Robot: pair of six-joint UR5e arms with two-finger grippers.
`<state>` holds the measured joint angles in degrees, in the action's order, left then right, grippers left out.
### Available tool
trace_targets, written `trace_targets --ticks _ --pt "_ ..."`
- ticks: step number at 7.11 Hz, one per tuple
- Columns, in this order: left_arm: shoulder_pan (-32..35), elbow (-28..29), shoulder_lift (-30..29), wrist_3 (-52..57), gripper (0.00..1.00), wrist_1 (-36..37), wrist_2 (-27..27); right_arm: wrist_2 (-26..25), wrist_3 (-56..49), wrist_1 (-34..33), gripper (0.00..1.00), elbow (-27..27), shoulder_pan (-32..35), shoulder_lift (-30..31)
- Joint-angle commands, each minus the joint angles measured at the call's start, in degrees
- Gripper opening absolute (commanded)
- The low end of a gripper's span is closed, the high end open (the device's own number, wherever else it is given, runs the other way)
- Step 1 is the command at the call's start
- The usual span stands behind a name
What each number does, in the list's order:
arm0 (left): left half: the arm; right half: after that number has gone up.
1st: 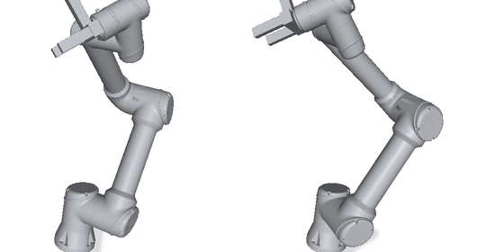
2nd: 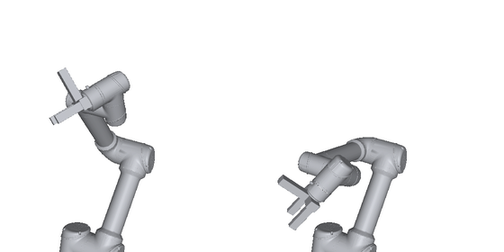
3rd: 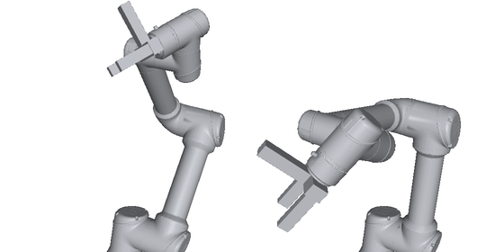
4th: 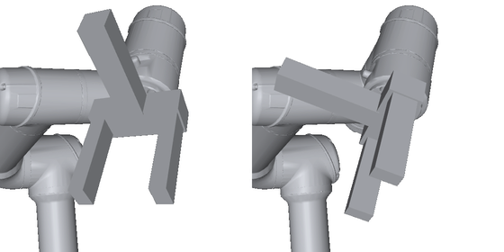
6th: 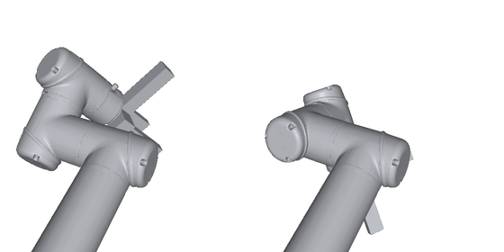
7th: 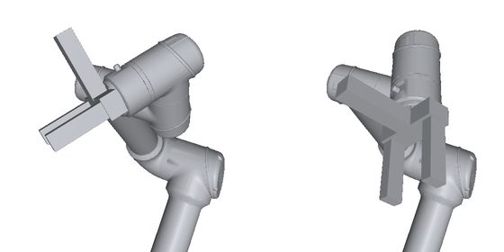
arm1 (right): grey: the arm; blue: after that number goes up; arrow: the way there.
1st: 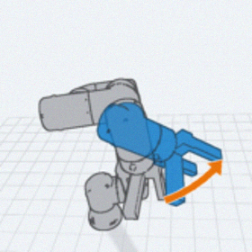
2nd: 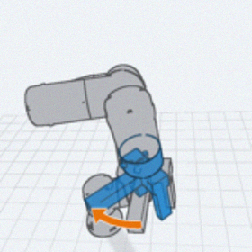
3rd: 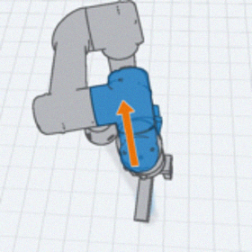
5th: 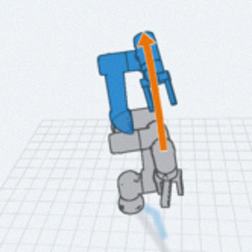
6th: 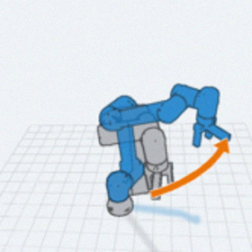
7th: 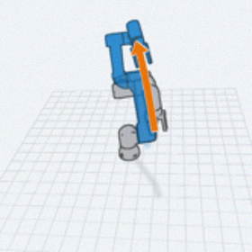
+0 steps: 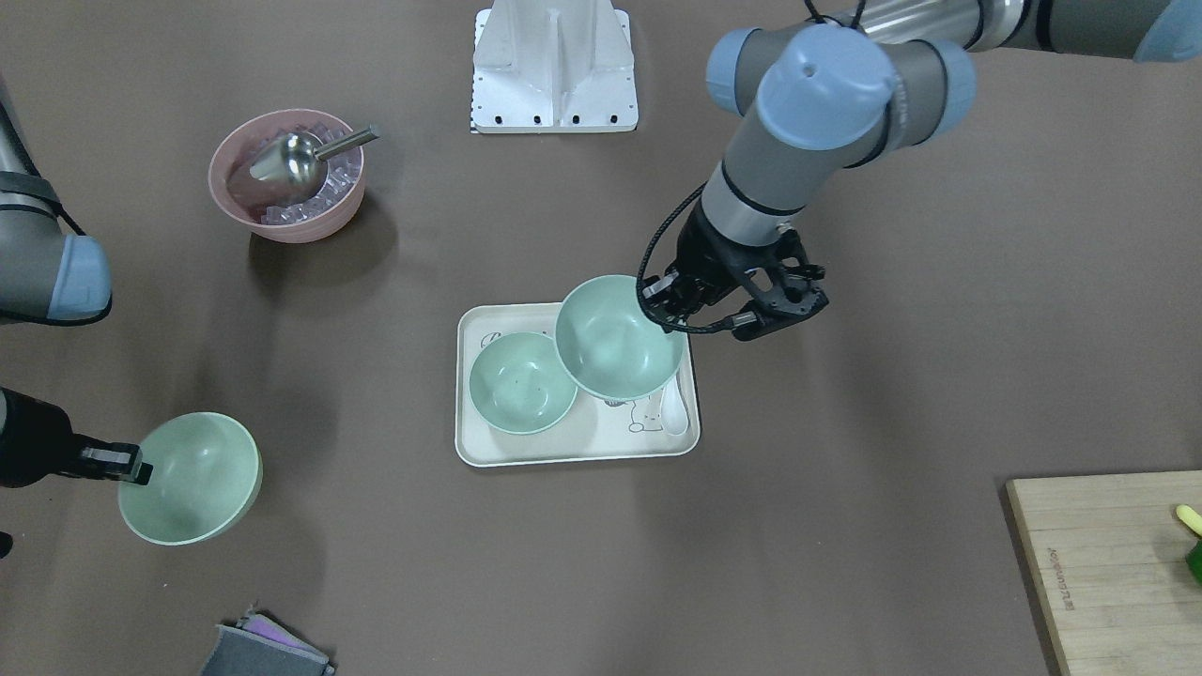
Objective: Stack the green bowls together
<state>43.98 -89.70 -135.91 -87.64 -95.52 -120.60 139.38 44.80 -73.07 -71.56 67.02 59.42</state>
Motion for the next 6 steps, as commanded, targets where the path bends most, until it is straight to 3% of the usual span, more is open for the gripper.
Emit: trace_targets --ticks 1,3,6 --pt "-4.76 8.38 -5.32 -2.88 0.0 -2.81 3.79 1.6 -0.07 -0.06 0.0 -0.25 1.54 -0.09" --pt "-7.93 11.46 -4.98 -3.93 0.0 -8.42 8.97 1.51 0.02 0.03 0.0 -0.34 1.54 -0.18" --pt "-9.08 12.18 -5.24 -4.38 0.0 -9.42 9.33 1.51 0.11 0.03 0.0 -0.6 1.45 -0.18"
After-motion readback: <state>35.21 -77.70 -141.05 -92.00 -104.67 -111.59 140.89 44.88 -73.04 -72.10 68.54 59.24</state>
